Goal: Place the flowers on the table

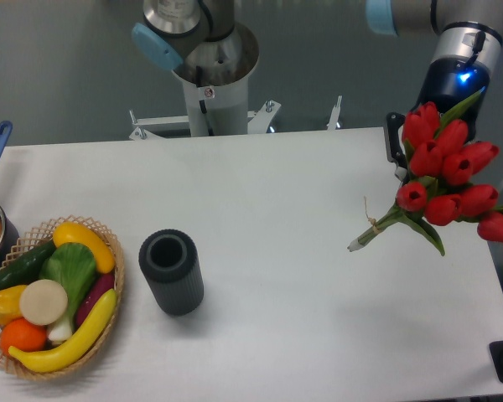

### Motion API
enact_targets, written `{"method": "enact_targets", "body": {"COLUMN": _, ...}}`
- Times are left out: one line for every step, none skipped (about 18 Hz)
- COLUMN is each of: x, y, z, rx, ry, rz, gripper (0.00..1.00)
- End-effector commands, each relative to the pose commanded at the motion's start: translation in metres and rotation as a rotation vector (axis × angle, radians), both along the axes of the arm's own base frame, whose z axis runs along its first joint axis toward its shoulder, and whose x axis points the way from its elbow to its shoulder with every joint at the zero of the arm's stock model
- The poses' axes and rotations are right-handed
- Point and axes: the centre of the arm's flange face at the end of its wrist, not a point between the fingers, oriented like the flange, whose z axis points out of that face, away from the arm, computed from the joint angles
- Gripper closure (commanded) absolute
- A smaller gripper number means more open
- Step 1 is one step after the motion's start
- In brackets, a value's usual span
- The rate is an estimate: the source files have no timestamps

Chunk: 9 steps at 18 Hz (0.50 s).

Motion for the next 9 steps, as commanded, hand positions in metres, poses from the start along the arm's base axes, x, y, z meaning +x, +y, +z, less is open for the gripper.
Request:
{"method": "enact_targets", "body": {"x": 0.0009, "y": -0.0002, "z": -0.0014, "rx": -0.002, "ry": -0.003, "rz": 0.001, "gripper": 0.63}}
{"method": "enact_targets", "body": {"x": 0.0031, "y": -0.0007, "z": -0.0033, "rx": -0.004, "ry": -0.007, "rz": 0.001, "gripper": 0.63}}
{"method": "enact_targets", "body": {"x": 0.0032, "y": 0.0002, "z": -0.0013, "rx": -0.003, "ry": -0.008, "rz": 0.002, "gripper": 0.63}}
{"method": "enact_targets", "body": {"x": 0.0031, "y": 0.0002, "z": -0.0014, "rx": -0.005, "ry": -0.011, "rz": 0.003, "gripper": 0.63}}
{"method": "enact_targets", "body": {"x": 0.0038, "y": -0.0003, "z": -0.0040, "rx": -0.013, "ry": -0.011, "rz": 0.007, "gripper": 0.63}}
{"method": "enact_targets", "body": {"x": 0.0034, "y": -0.0011, "z": -0.0045, "rx": -0.029, "ry": -0.004, "rz": 0.015, "gripper": 0.63}}
{"method": "enact_targets", "body": {"x": 0.0016, "y": -0.0027, "z": -0.0057, "rx": -0.049, "ry": -0.002, "rz": 0.027, "gripper": 0.63}}
{"method": "enact_targets", "body": {"x": 0.0030, "y": -0.0032, "z": -0.0047, "rx": -0.068, "ry": 0.006, "rz": 0.036, "gripper": 0.63}}
{"method": "enact_targets", "body": {"x": 0.0042, "y": -0.0048, "z": -0.0033, "rx": -0.091, "ry": 0.014, "rz": 0.050, "gripper": 0.63}}
